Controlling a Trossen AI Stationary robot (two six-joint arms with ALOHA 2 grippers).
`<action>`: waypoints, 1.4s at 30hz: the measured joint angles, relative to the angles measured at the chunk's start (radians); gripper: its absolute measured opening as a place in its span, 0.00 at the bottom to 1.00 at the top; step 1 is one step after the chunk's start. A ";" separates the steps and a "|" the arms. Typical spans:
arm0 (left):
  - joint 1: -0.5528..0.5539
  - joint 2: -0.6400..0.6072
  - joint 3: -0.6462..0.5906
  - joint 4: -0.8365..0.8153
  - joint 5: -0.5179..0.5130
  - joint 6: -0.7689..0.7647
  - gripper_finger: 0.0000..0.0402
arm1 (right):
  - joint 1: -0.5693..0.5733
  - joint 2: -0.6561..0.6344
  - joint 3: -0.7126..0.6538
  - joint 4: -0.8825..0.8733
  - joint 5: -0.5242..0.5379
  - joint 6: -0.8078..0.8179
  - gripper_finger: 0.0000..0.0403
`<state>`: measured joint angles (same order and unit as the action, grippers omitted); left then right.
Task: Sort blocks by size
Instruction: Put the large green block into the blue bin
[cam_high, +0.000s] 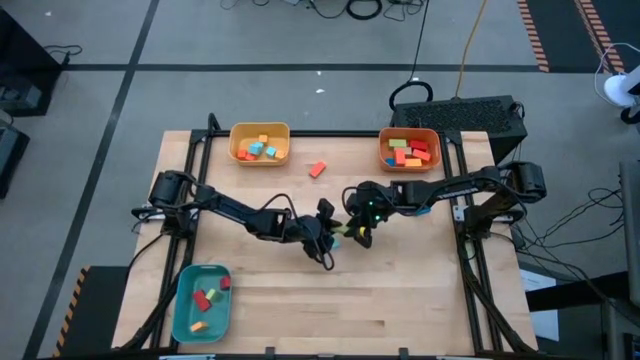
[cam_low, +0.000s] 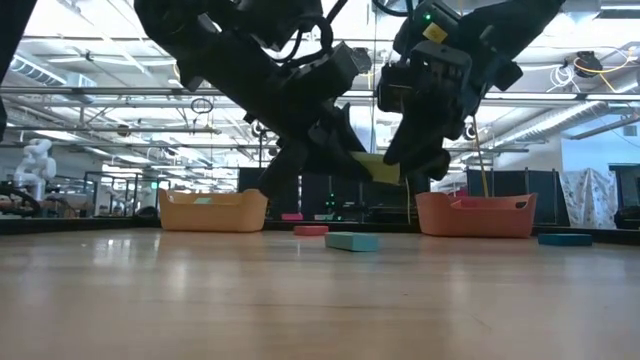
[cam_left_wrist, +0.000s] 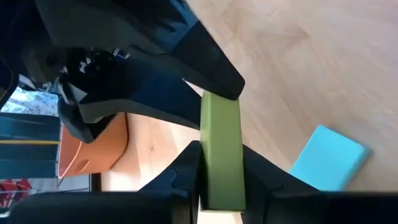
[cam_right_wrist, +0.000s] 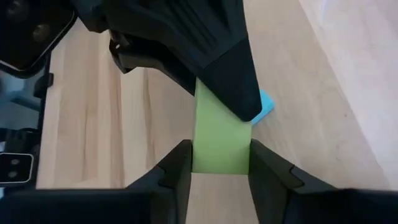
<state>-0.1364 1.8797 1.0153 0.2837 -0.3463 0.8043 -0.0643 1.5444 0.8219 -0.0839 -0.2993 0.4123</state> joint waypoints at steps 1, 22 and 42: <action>-0.002 0.000 0.000 0.000 -0.005 -0.007 0.18 | 0.000 0.000 0.000 0.001 0.004 -0.005 0.34; -0.002 -0.286 0.026 -0.371 -0.110 -0.408 0.16 | 0.059 -0.391 0.001 -0.600 0.513 0.143 0.68; -0.202 -0.453 0.026 -1.070 -0.054 -1.178 0.16 | 0.079 -0.244 0.000 -0.825 0.561 0.168 0.67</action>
<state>-0.3384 1.4267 1.0412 -0.7861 -0.4001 -0.3737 0.0151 1.3008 0.8223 -0.9089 0.2620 0.5800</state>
